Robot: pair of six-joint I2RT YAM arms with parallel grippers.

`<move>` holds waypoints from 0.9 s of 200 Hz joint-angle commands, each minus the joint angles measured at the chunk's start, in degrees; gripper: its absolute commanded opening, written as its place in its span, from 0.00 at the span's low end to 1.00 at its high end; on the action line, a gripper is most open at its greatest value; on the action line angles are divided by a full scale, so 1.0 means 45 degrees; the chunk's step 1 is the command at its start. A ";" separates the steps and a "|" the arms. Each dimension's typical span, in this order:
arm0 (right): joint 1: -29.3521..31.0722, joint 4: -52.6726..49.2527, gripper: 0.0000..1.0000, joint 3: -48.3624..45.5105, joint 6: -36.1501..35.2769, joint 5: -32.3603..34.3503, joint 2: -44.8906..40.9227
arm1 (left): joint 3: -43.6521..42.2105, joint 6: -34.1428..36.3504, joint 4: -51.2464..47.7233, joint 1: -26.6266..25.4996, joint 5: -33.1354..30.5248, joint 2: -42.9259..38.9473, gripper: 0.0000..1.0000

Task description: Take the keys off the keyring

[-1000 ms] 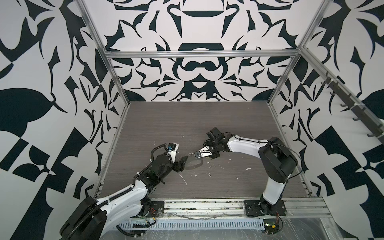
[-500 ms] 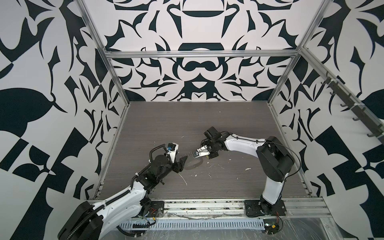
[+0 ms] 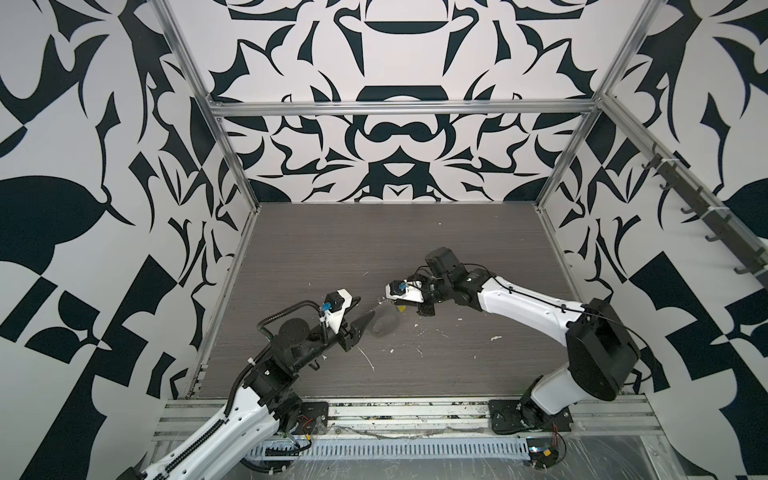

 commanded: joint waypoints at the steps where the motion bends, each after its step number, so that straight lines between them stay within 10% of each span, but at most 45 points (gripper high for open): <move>1: -0.0048 0.2648 0.00 -0.0672 0.2484 -0.1462 -0.0864 | 0.0694 0.0467 -0.0739 -0.0021 0.1221 -0.0318 0.56; 108: -0.0051 0.7944 0.00 -0.3137 0.5620 -0.2388 -0.3505 | 0.2899 0.2284 -0.0385 -0.0020 0.4540 0.1958 0.55; 180: -0.0065 0.9504 0.00 -0.4626 0.2684 -0.1991 -0.4761 | 0.4661 0.3999 -0.1860 0.0602 0.7020 0.3878 0.53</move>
